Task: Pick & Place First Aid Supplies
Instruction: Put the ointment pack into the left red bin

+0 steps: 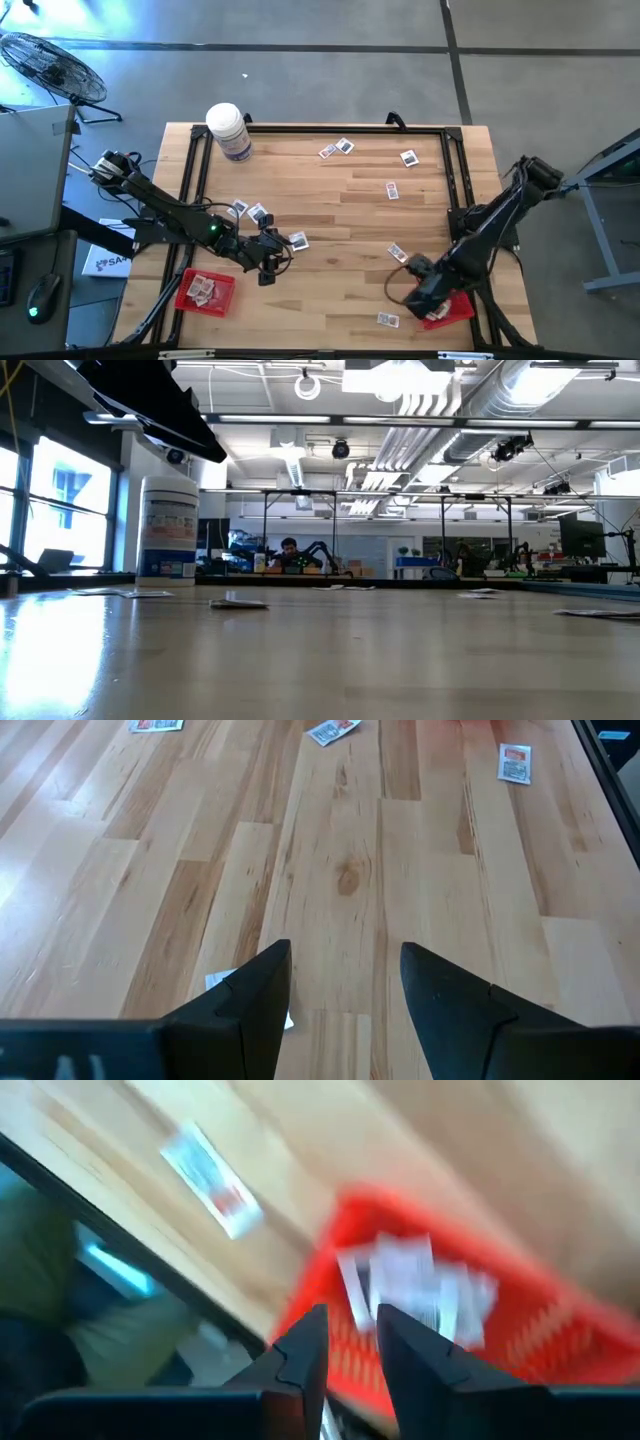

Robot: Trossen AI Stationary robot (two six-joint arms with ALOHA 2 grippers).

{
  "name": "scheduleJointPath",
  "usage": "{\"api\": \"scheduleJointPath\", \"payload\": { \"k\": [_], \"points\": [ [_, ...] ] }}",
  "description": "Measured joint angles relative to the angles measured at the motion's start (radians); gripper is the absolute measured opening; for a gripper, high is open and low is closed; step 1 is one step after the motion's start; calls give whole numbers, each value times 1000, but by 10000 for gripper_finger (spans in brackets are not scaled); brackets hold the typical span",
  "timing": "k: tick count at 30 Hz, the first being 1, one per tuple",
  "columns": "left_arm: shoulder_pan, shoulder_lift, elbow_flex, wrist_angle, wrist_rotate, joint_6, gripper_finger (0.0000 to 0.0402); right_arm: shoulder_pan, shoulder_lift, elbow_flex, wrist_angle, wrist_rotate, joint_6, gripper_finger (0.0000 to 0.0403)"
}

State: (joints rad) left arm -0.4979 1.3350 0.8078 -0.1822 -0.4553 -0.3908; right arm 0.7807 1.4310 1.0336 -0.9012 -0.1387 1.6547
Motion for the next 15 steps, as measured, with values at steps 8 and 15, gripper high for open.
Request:
{"api": "scheduleJointPath", "payload": {
  "k": [8, 15],
  "points": [
    [0, 0, 0, 0, 0, 0, 186, -103, 16, 0, 19, 344, -514, 77],
    [0, 0, 0, 0, 0, 0, 186, -150, 140, 0, 3, 341, -737, 107]
  ]
}}
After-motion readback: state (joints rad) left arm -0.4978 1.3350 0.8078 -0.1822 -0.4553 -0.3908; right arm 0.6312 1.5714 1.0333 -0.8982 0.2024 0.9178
